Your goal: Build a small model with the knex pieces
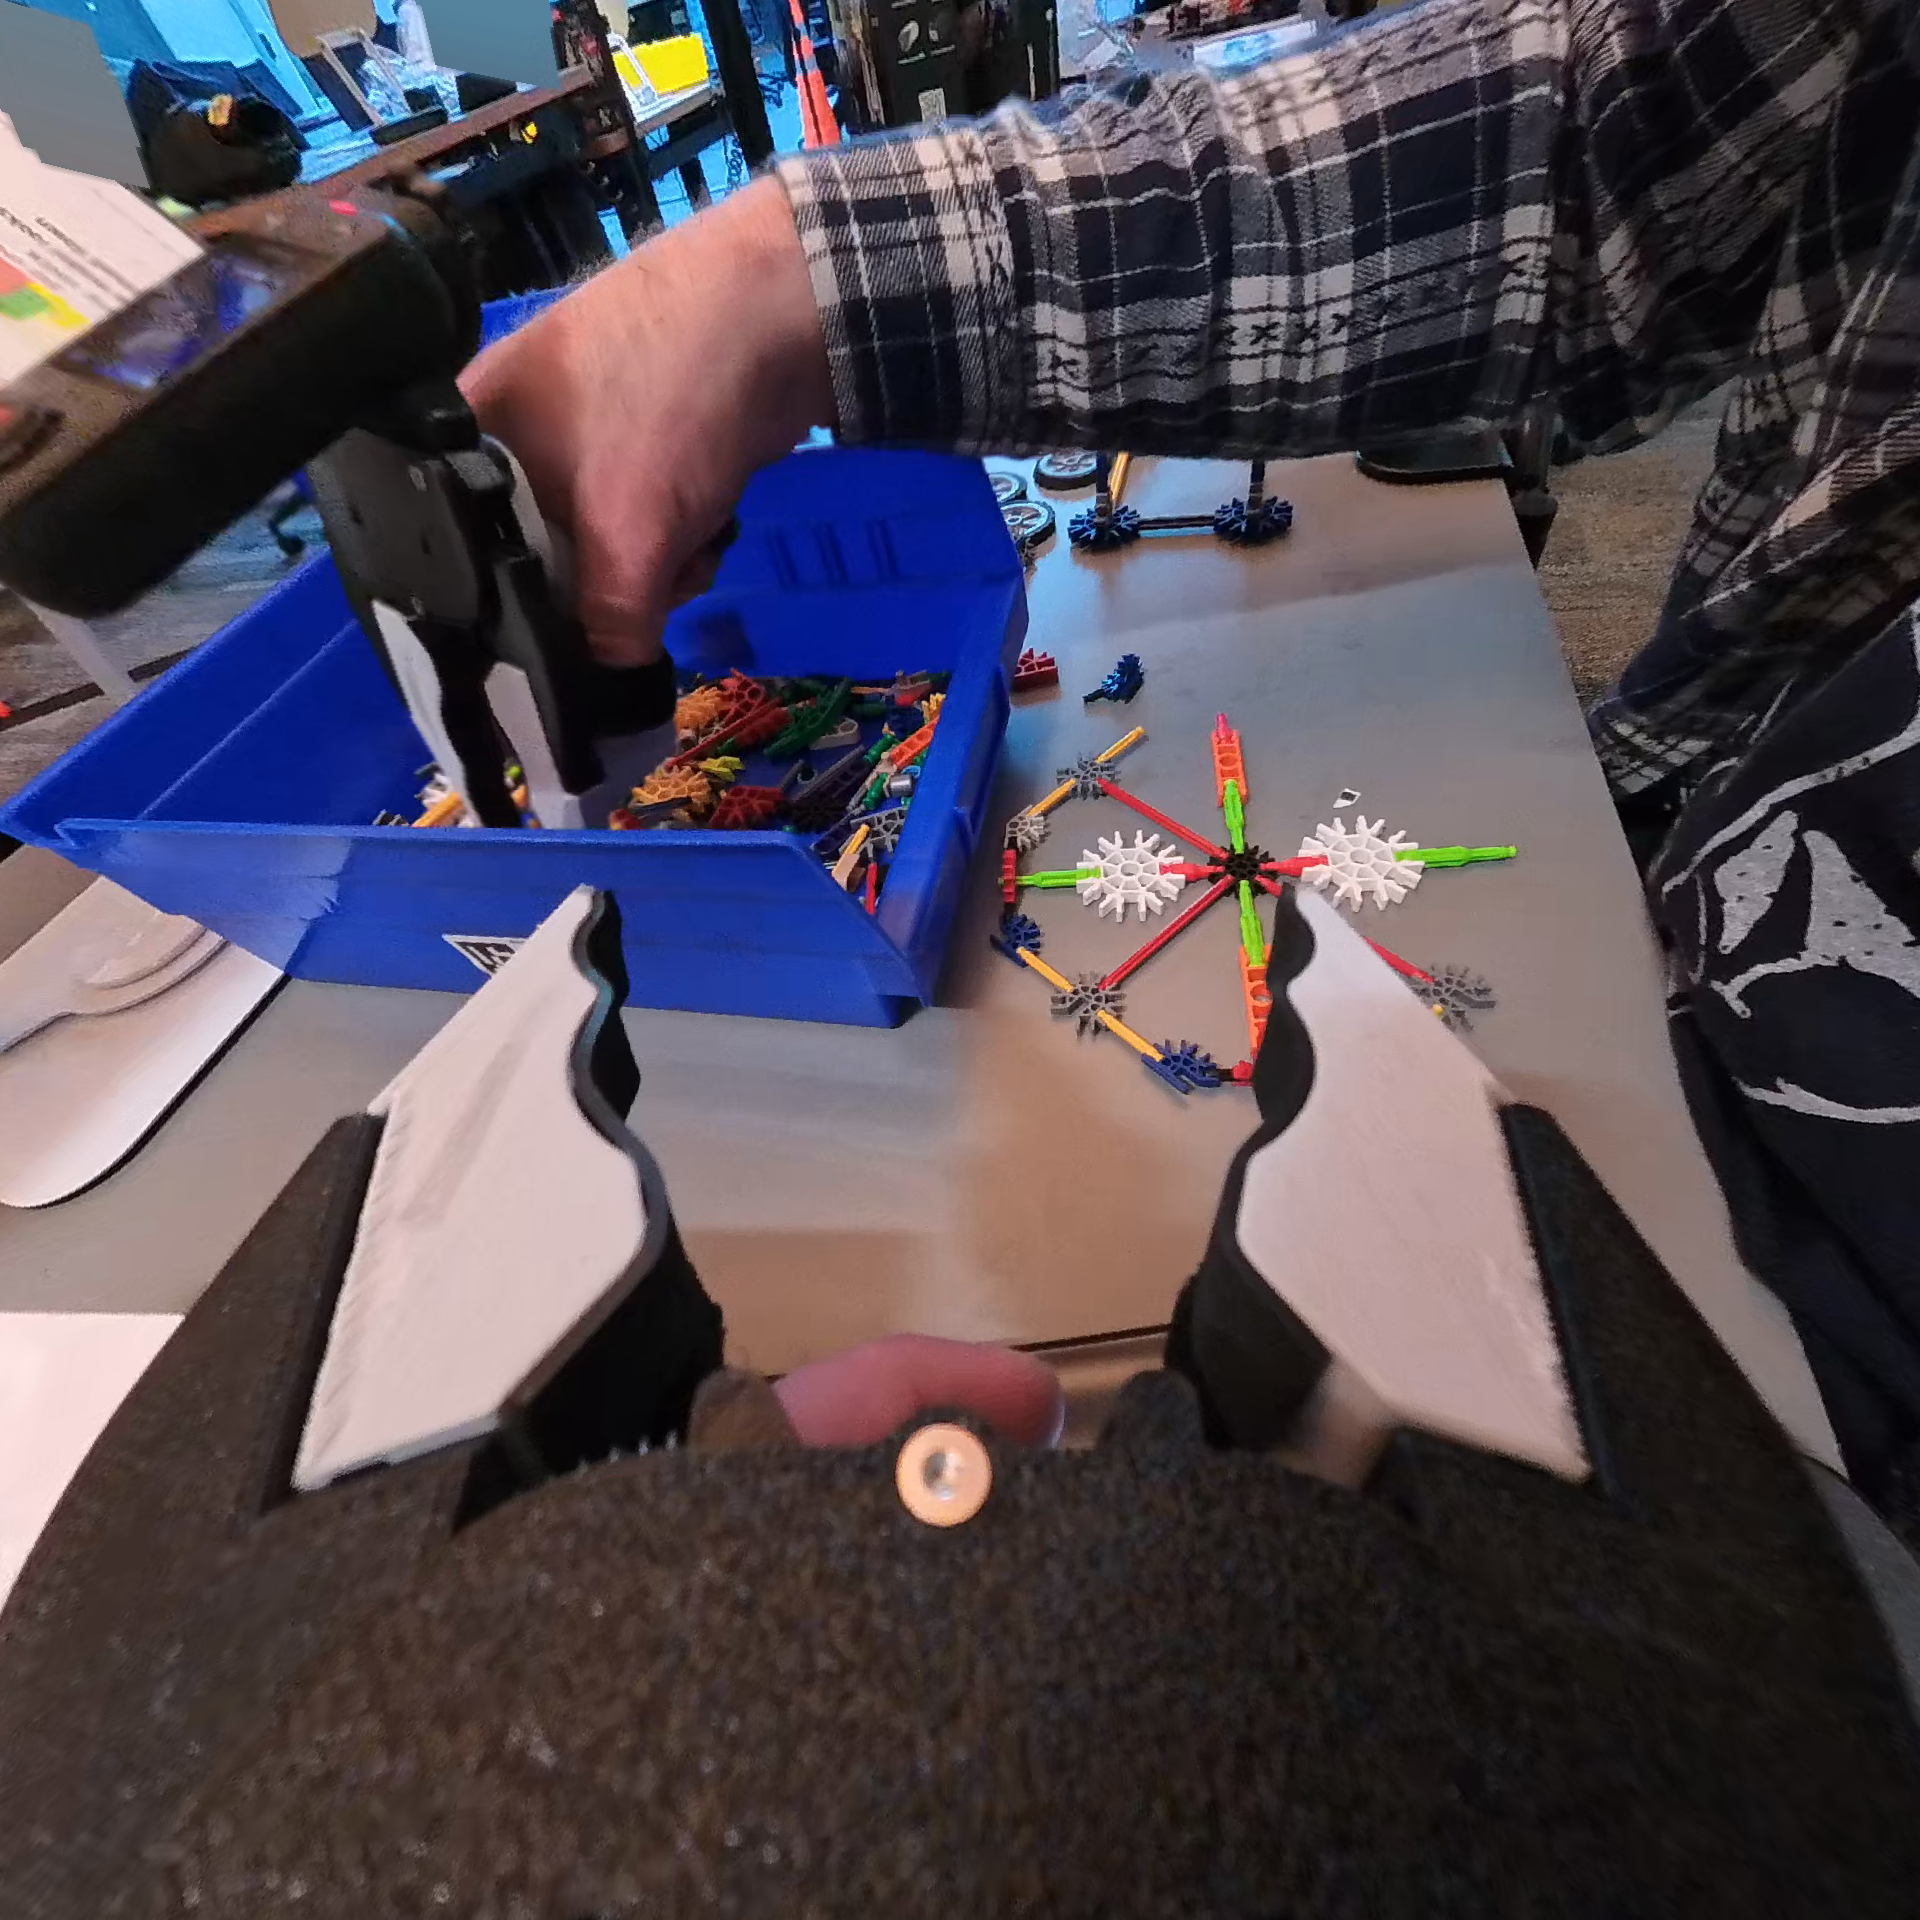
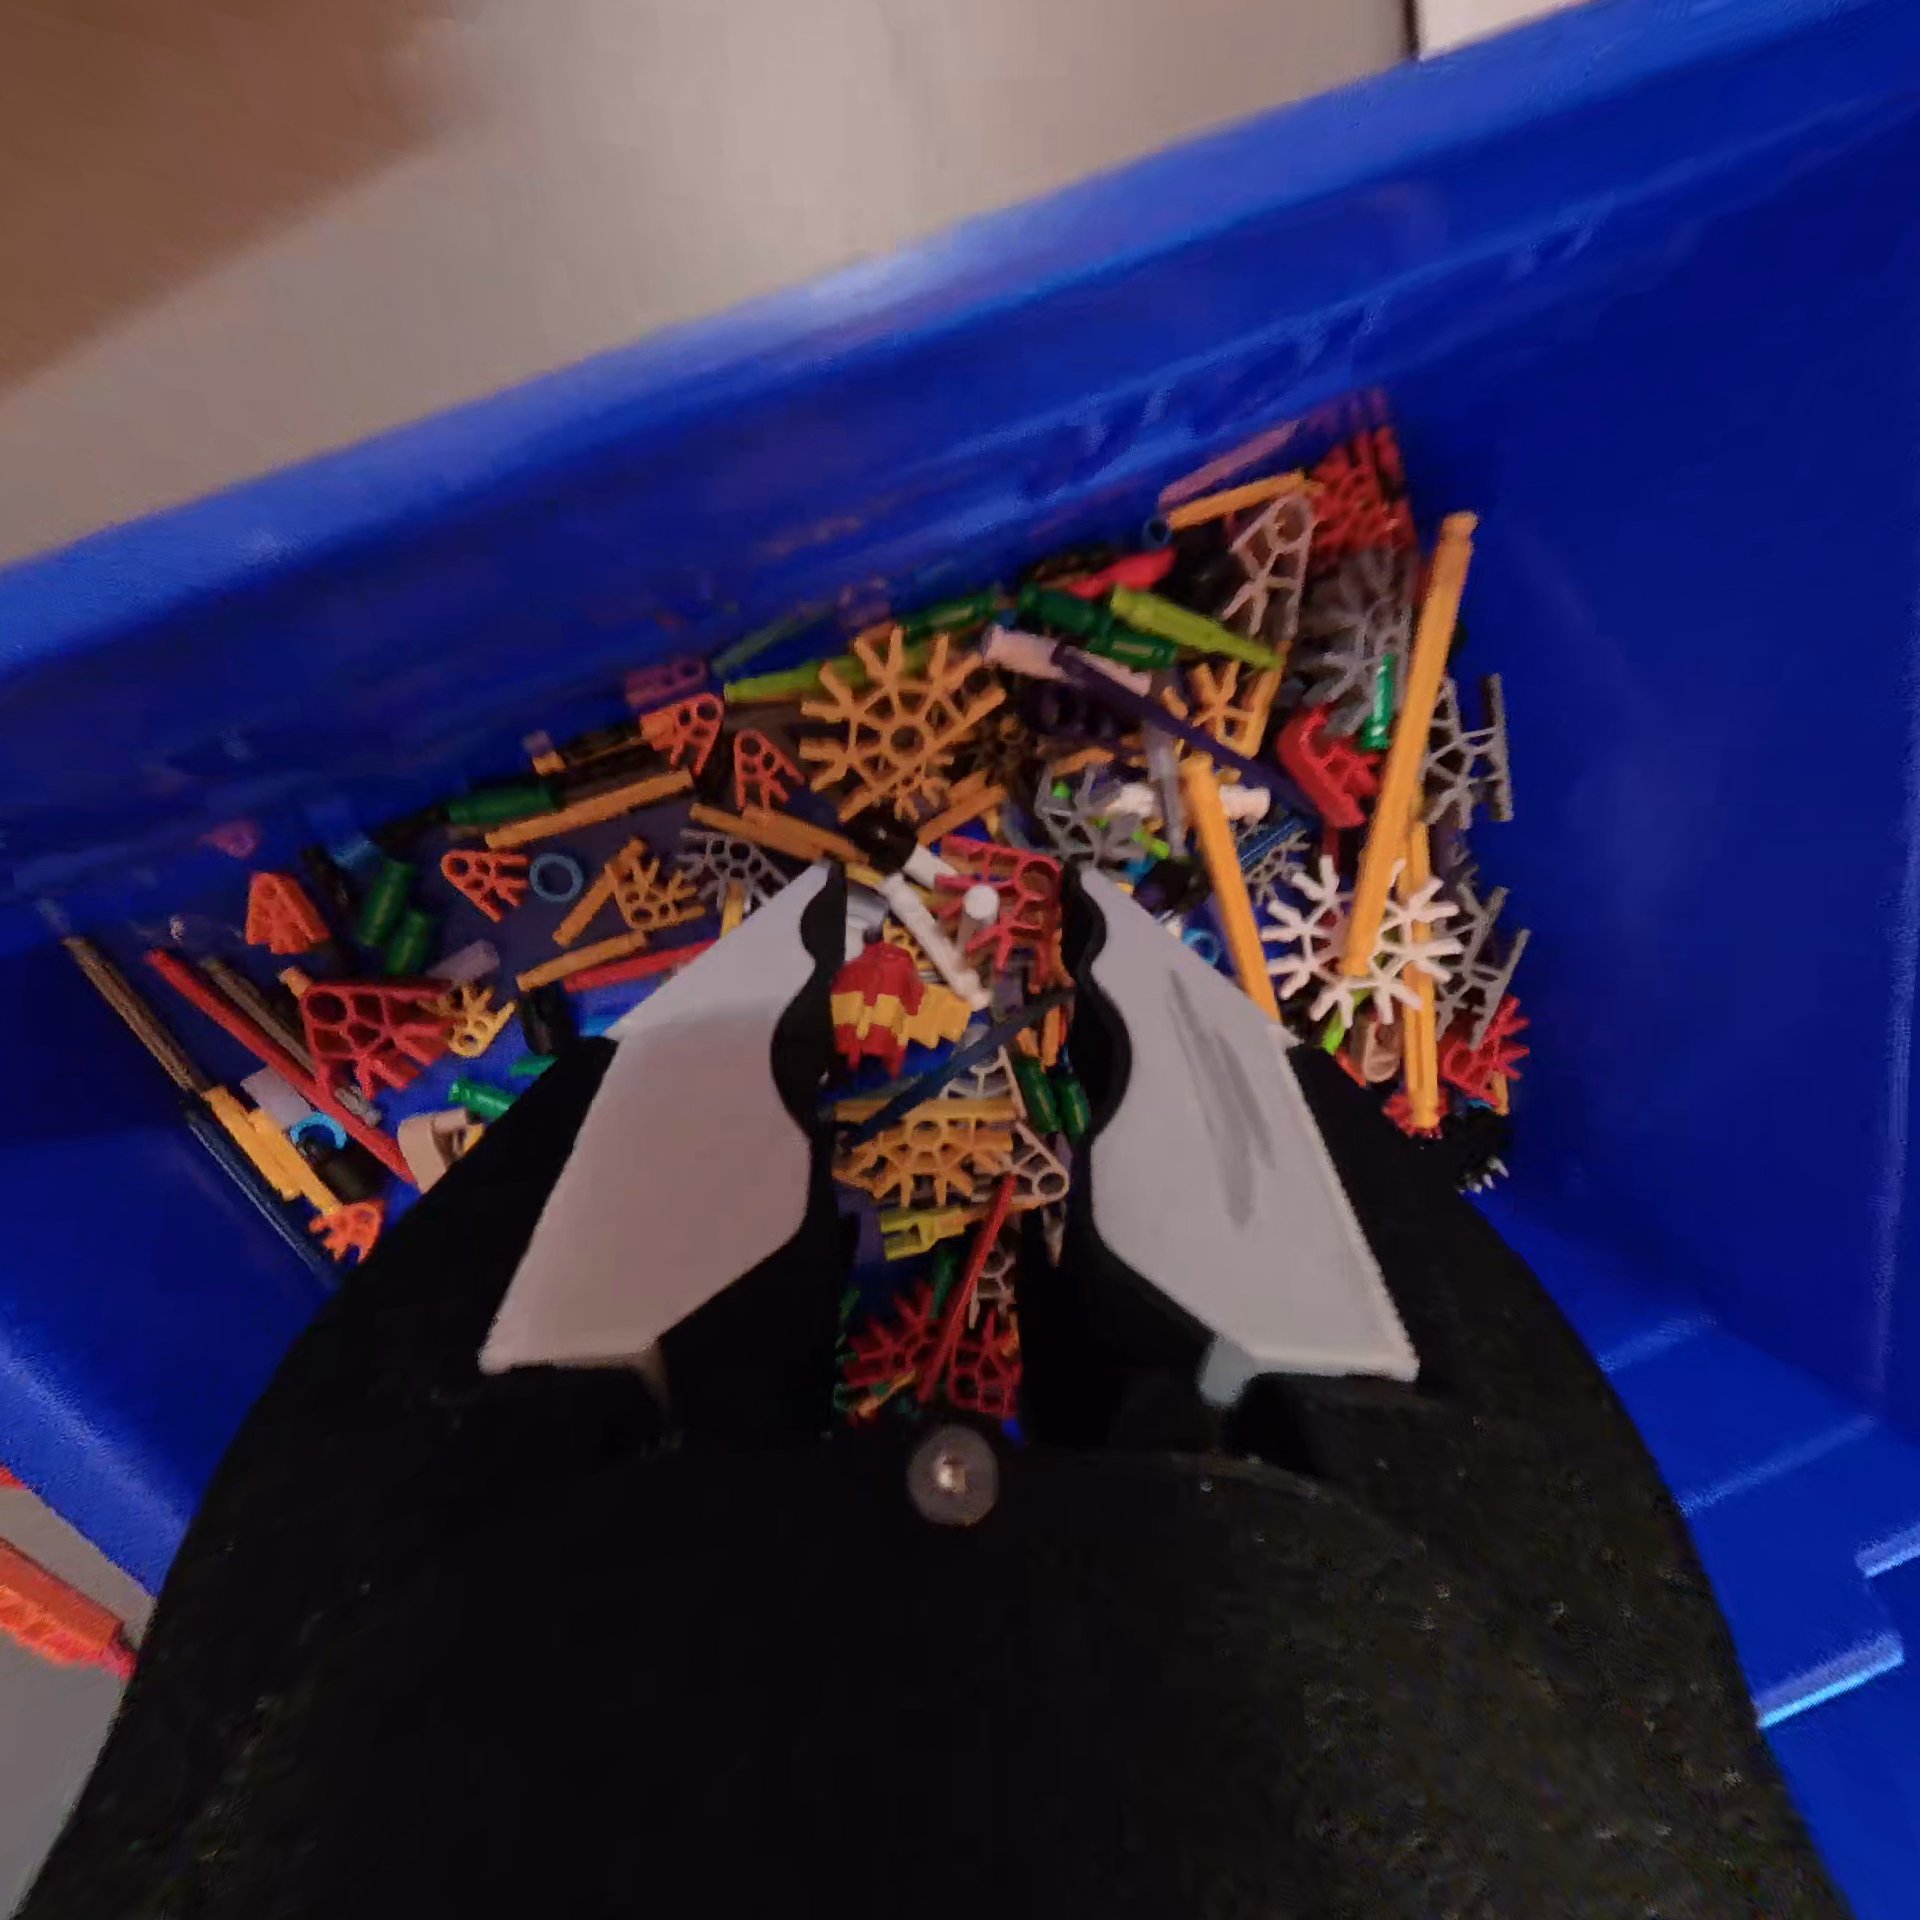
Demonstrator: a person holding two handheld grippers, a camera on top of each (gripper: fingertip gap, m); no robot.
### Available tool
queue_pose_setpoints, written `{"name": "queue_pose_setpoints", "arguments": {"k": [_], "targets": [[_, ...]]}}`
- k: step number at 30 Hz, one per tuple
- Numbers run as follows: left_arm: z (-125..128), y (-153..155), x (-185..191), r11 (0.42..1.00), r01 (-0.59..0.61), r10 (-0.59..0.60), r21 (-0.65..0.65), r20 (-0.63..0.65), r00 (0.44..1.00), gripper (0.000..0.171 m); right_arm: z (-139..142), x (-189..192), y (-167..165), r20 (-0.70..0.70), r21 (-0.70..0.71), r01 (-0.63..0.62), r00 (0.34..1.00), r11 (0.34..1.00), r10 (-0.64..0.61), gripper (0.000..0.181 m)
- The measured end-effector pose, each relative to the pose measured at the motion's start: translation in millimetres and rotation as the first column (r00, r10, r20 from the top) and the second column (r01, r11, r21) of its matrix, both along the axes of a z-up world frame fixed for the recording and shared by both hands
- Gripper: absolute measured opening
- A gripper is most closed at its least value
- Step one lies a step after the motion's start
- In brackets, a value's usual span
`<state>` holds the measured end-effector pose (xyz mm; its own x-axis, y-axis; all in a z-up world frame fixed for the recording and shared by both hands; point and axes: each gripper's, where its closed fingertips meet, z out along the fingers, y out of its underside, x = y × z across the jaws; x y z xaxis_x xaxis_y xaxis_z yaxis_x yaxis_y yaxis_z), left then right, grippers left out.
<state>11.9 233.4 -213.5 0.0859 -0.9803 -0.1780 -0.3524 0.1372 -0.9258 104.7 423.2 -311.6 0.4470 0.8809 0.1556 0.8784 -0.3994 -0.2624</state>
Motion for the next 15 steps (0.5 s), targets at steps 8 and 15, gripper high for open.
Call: {"name": "queue_pose_setpoints", "arguments": {"k": [8, 15], "targets": [[-0.3, -1.3, 1.0, 1.0, 0.005, -0.005, 0.001, 0.0, 1.0, 0.12, 16.5, 17.7, -22.0, 0.01, -0.153, -0.013, 1.0, 0.988, 0.015, 0.028], [-0.4, -0.9, 2.1, 1.0, 0.005, -0.005, 0.0, 0.003, 1.0, 0.12, 47.9, -24.7, 42.8, -0.281, -0.027, 0.108, 0.953, 0.994, -0.112, 0.023]]}}
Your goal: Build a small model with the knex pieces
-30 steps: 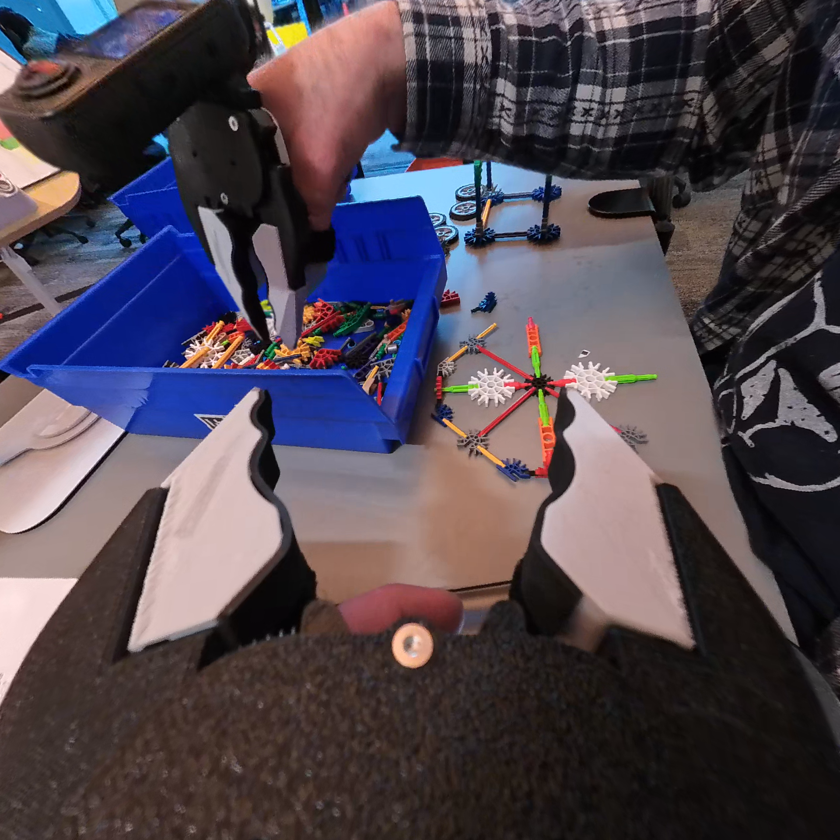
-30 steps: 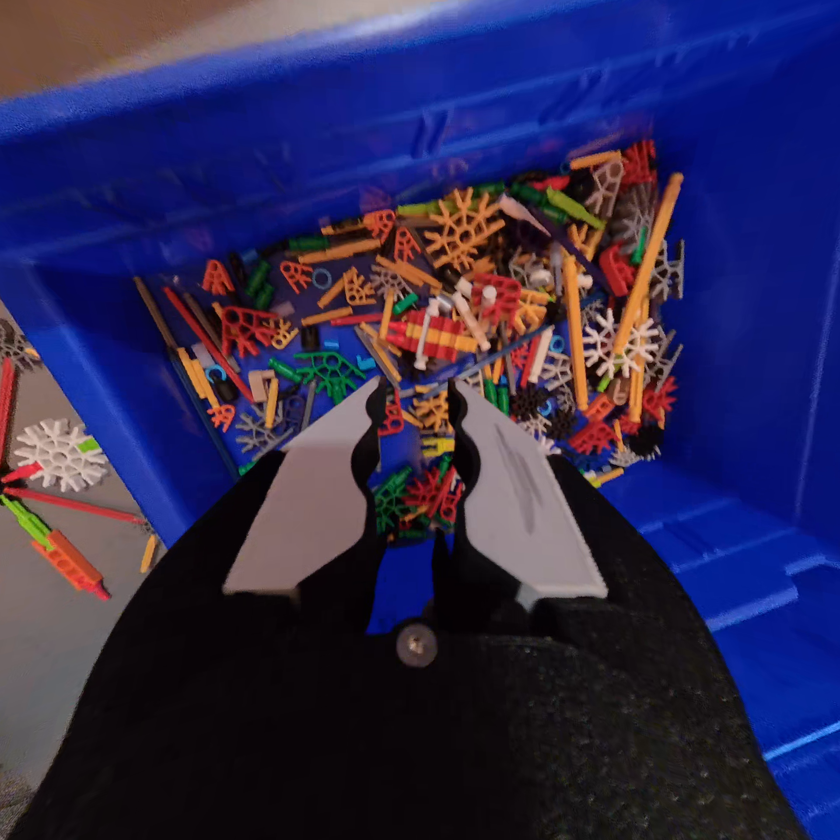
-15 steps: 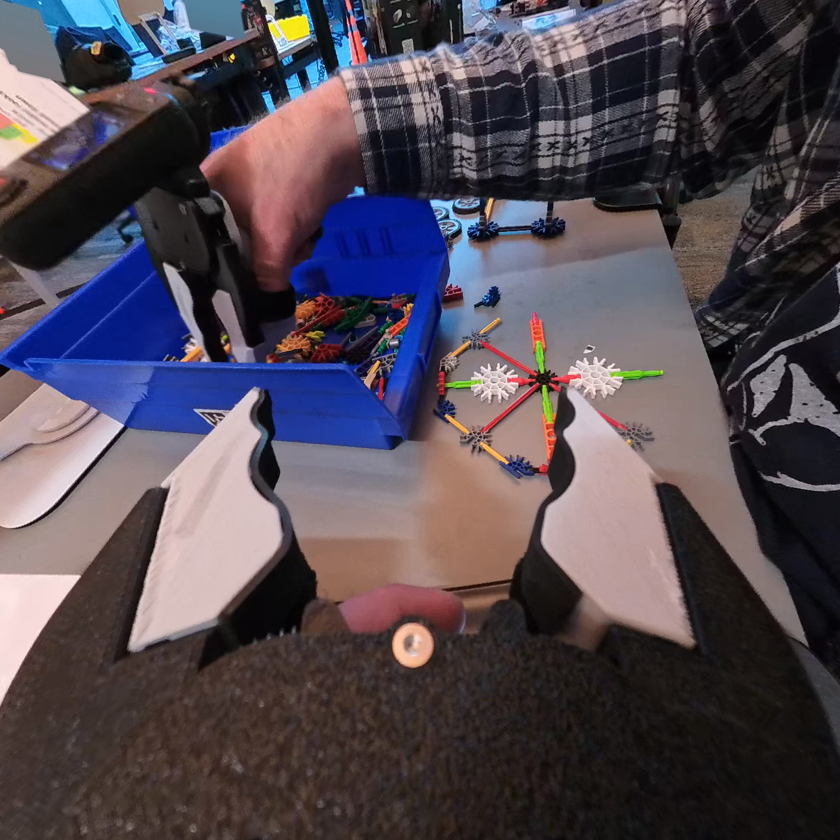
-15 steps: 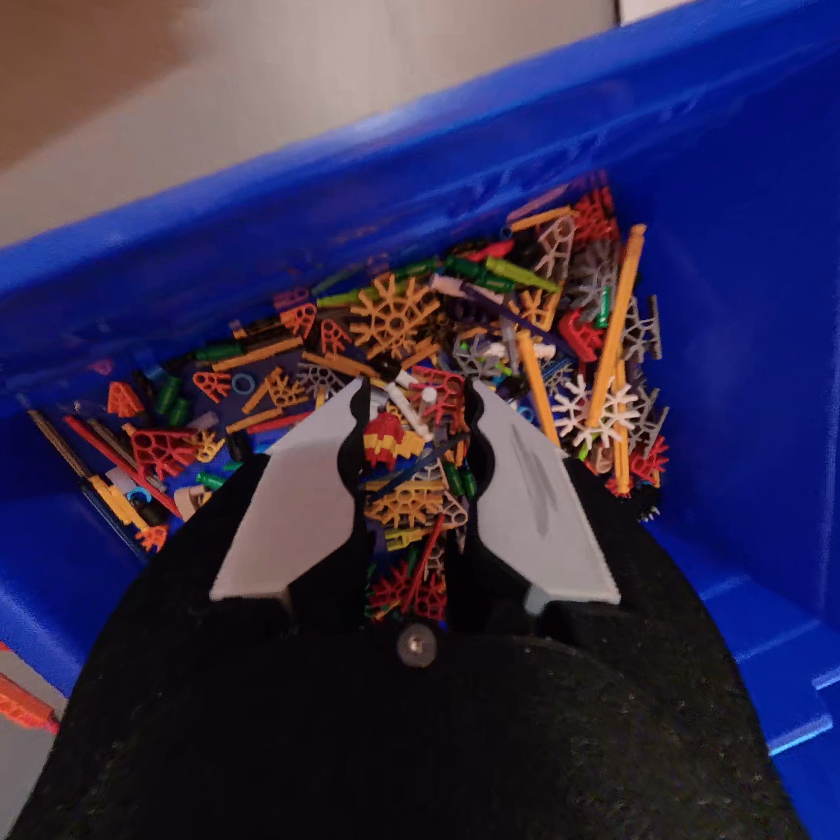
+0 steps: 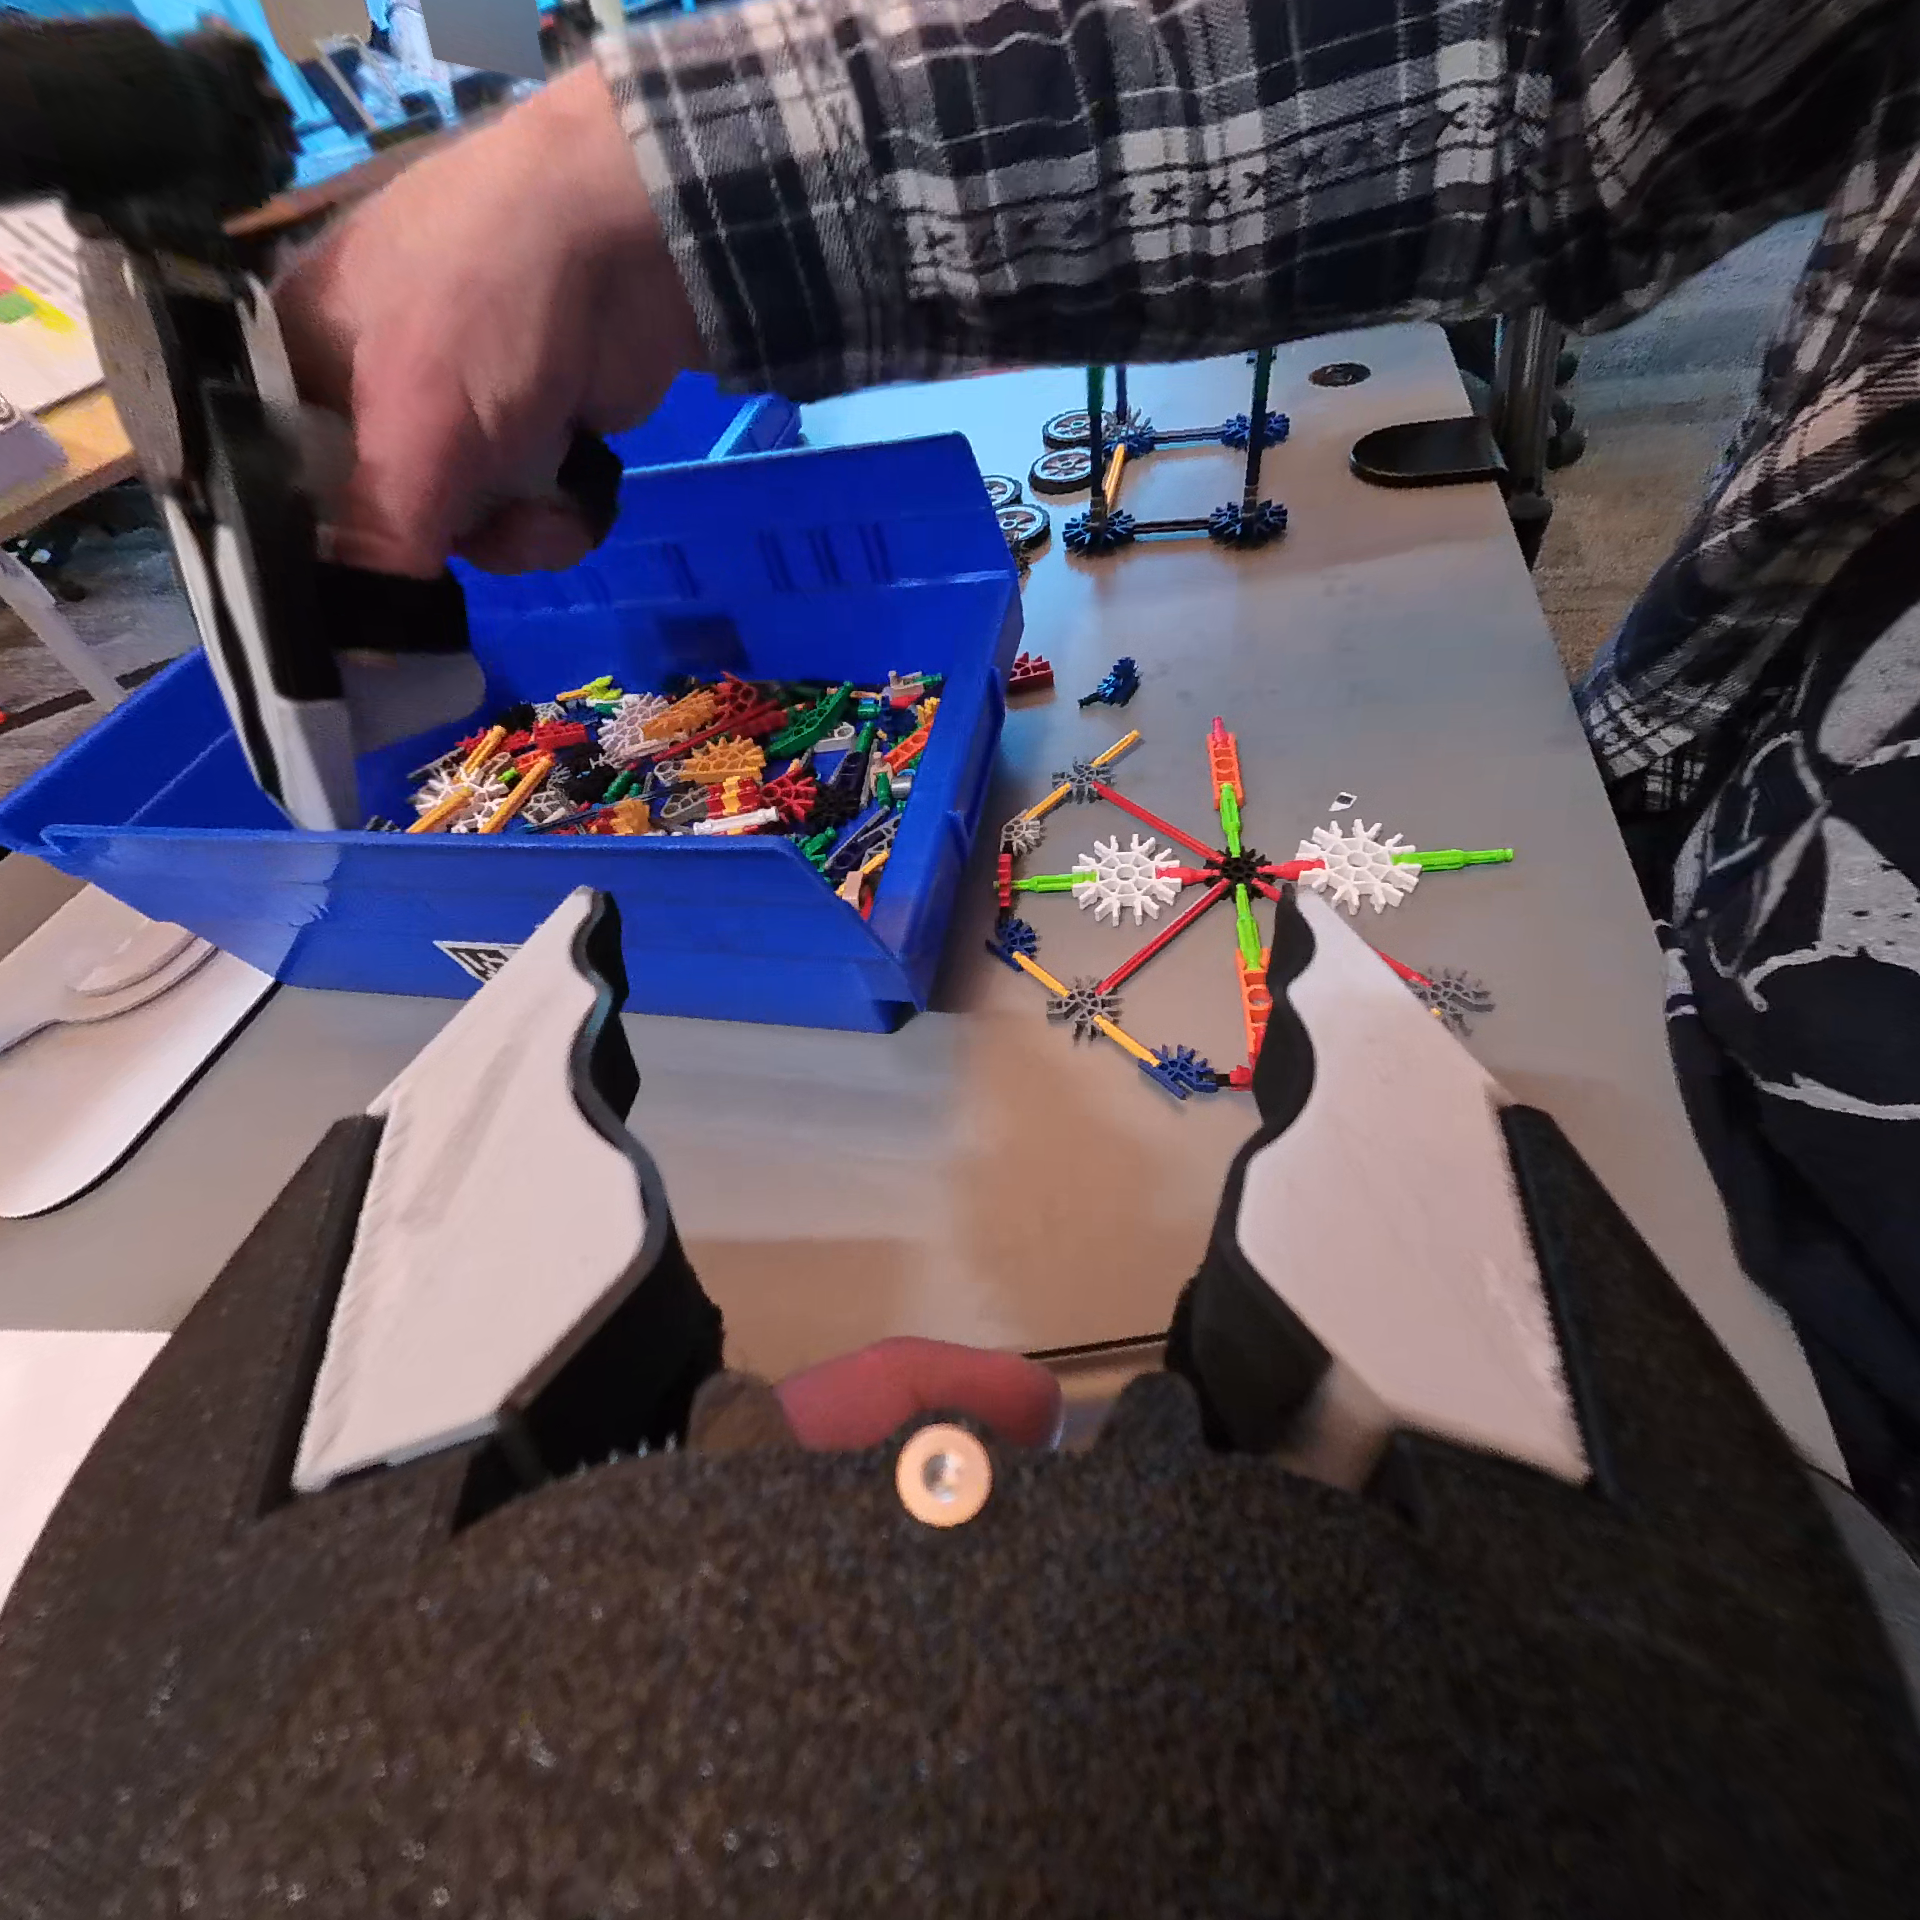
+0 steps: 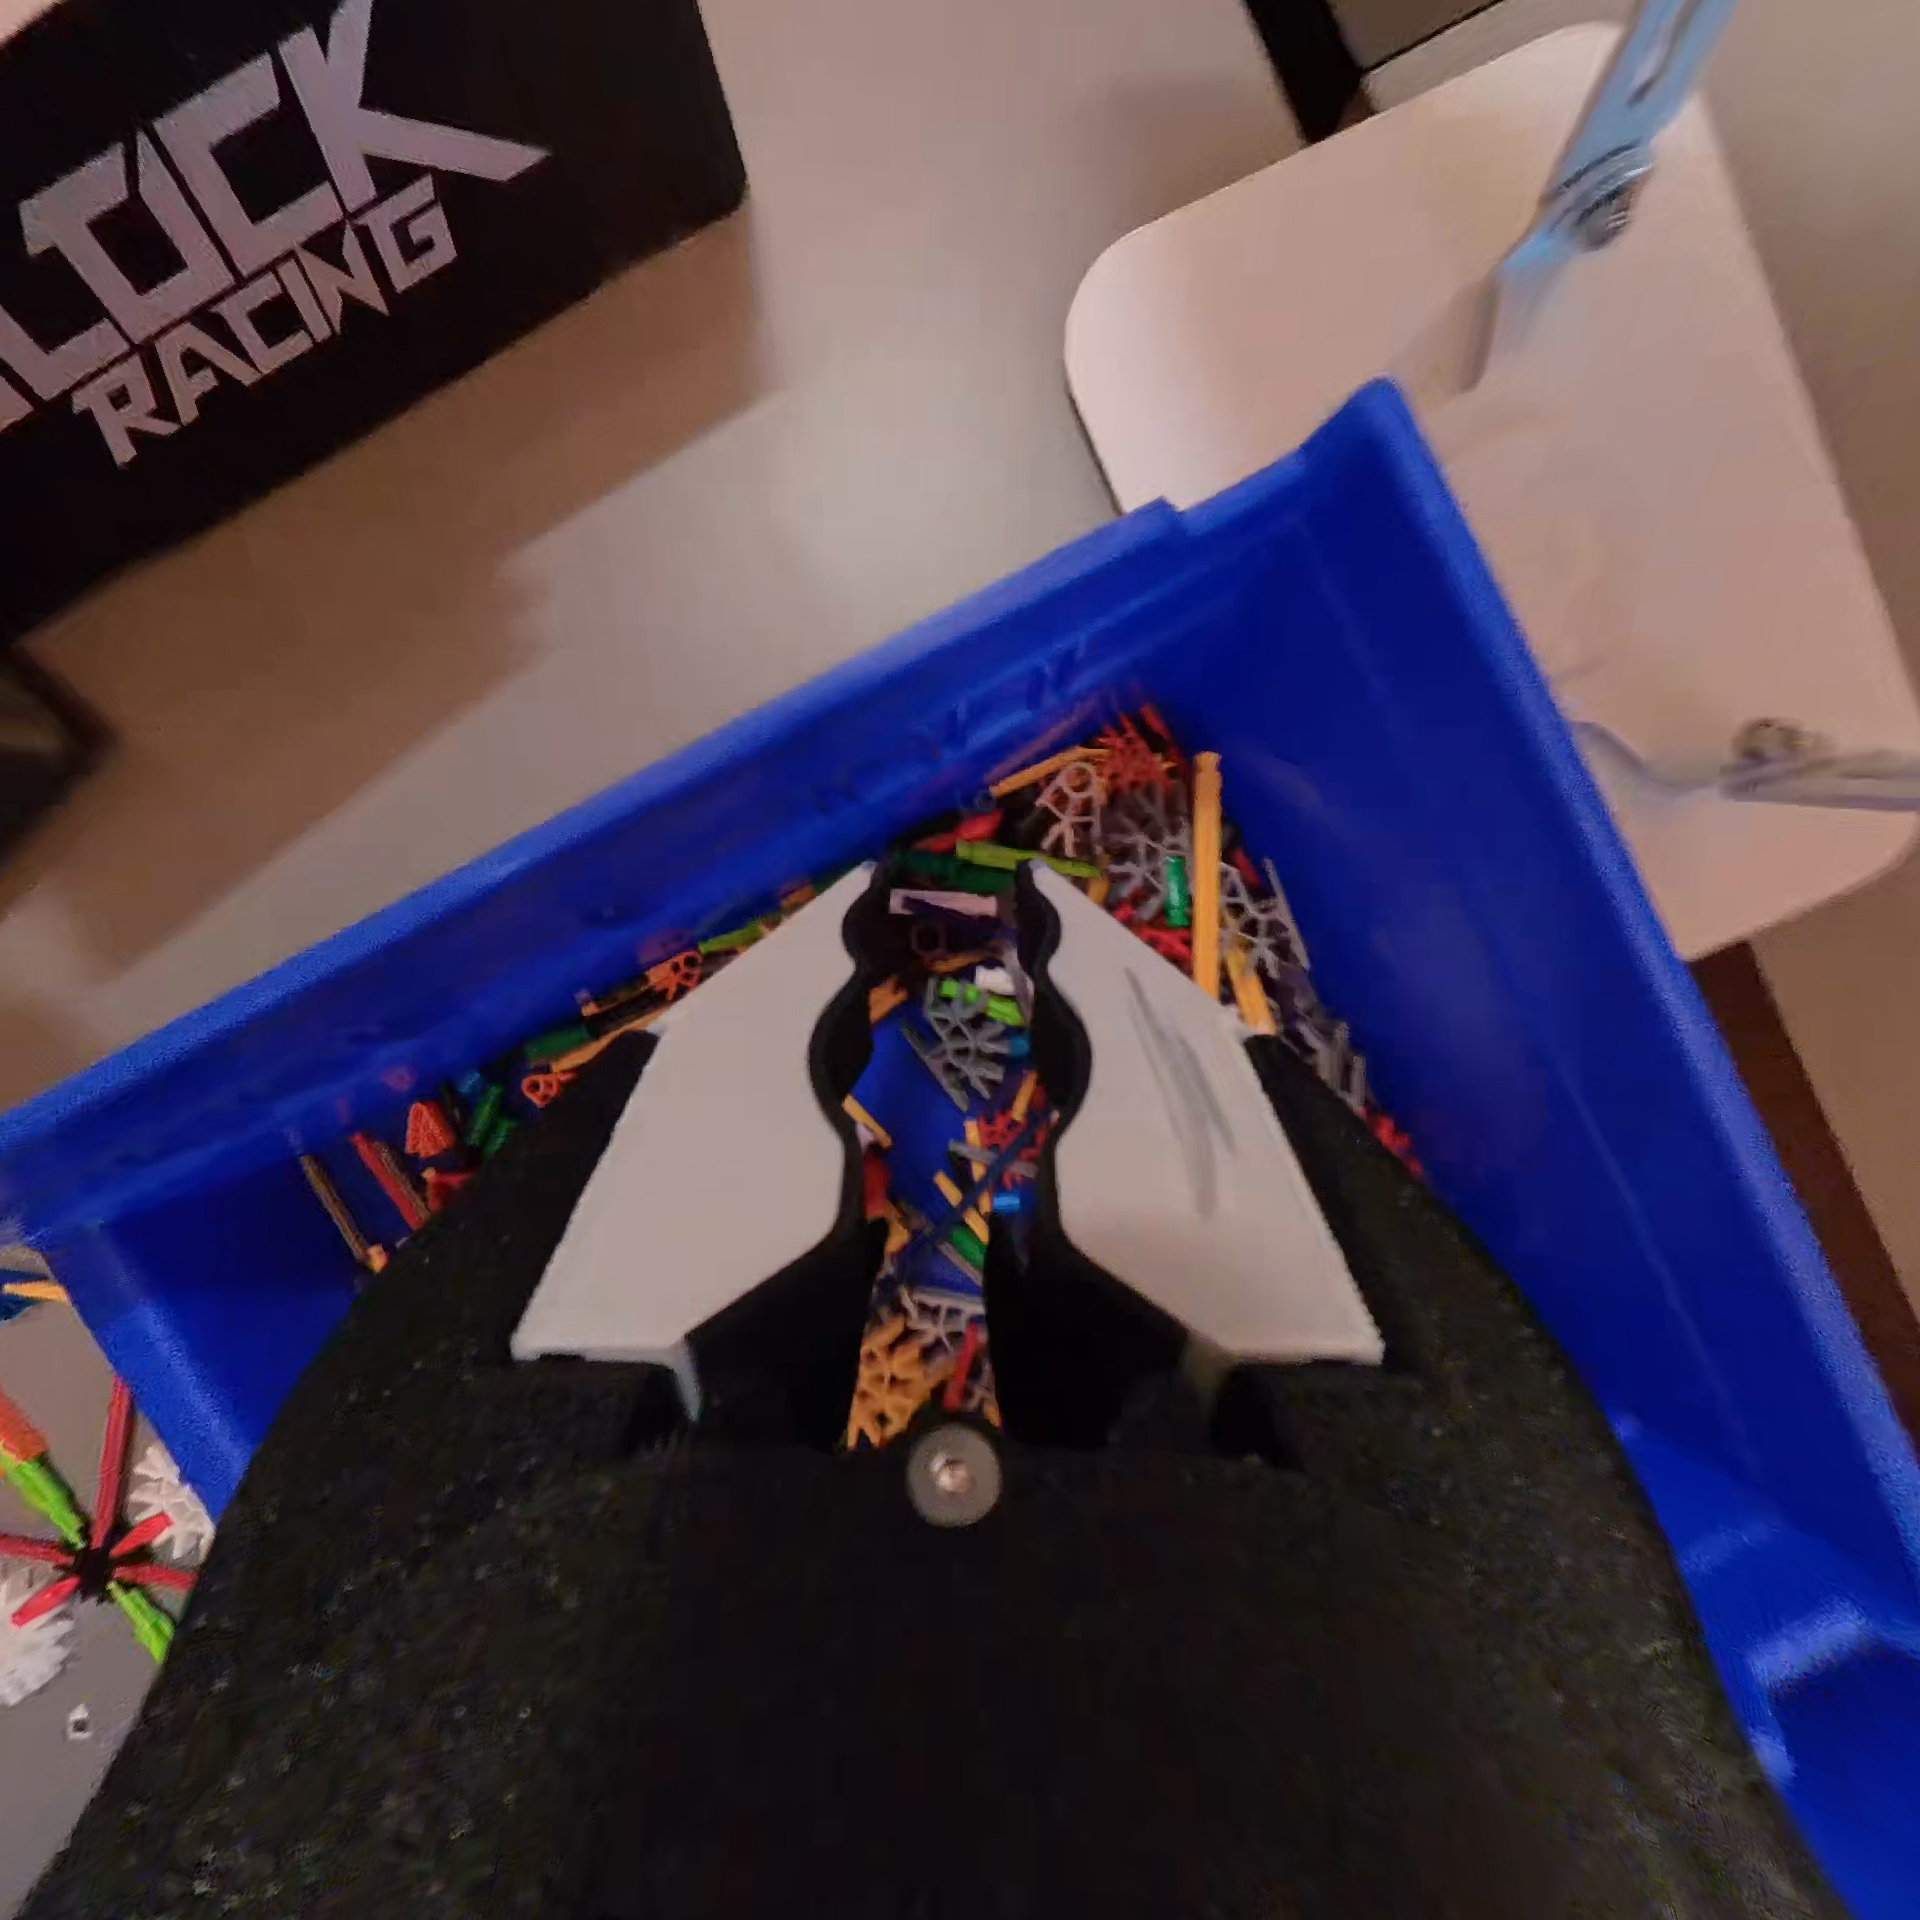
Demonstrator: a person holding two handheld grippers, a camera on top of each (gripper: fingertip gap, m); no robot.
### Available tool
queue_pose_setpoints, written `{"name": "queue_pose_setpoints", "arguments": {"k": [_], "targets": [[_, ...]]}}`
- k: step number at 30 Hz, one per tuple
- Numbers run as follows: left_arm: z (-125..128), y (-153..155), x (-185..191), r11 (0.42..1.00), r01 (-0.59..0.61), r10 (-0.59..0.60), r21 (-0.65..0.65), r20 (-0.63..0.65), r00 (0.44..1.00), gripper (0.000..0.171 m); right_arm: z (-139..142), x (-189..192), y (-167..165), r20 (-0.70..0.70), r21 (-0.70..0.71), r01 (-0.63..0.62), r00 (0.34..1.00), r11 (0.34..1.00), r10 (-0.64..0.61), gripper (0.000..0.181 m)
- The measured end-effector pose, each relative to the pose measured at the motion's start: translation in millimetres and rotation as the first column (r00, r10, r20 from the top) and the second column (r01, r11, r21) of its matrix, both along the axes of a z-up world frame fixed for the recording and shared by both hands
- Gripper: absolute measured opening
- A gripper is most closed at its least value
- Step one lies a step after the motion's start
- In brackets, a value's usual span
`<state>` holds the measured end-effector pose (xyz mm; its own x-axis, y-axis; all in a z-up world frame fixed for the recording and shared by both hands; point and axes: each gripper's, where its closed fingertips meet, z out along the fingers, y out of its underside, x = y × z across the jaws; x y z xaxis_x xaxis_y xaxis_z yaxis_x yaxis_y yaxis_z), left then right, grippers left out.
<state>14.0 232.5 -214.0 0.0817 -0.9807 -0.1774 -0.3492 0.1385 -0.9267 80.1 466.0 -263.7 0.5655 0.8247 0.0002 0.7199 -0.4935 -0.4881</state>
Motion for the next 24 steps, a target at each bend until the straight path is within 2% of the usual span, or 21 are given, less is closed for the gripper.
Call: {"name": "queue_pose_setpoints", "arguments": {"k": [2, 6, 11, 14, 19, 22, 24], "targets": [[1.3, 0.2, -0.6, 1.0, -0.003, 0.003, 0.006, 0.003, 1.0, 0.12, -15.5, -6.9, 1.2, 0.006, -0.037, -0.015, 1.0, 0.999, 0.015, 0.036], [3.5, 0.4, -2.4, 1.0, -0.007, 0.007, 0.016, 0.009, 1.0, 0.12, -38.1, -2.4, 23.0, 0.095, 0.059, -0.037, 0.995, 0.998, 0.031, 0.05], [7.0, -0.7, -3.4, 1.0, -0.004, 0.004, 0.017, 0.025, 1.0, 0.121, -42.4, -5.9, 33.5, 0.118, 0.151, -0.176, 0.98, 0.973, 0.159, 0.043], [7.0, -0.6, -3.4, 1.0, -0.005, 0.004, 0.019, 0.025, 1.0, 0.121, -53.9, -6.0, 34.0, 0.139, 0.103, -0.232, 0.966, 0.967, 0.217, 0.047], [5.4, -0.1, -3.2, 1.0, -0.002, 0.002, 0.013, 0.024, 1.0, 0.121, -56.5, -6.5, 36.0, 0.102, 0.059, -0.248, 0.965, 0.967, 0.241, 0.044], [3.8, 0.5, -3.3, 1.0, -0.002, 0.002, 0.012, 0.019, 1.0, 0.122, -53.9, -1.0, 22.0, 0.11, -0.036, -0.288, 0.951, 0.957, 0.29, 0.026], [3.8, 0.4, -3.2, 1.0, -0.002, 0.001, 0.013, 0.019, 1.0, 0.122, -53.8, 11.9, 9.0, 0.171, -0.108, -0.317, 0.928, 0.942, 0.332, 0.026]]}}
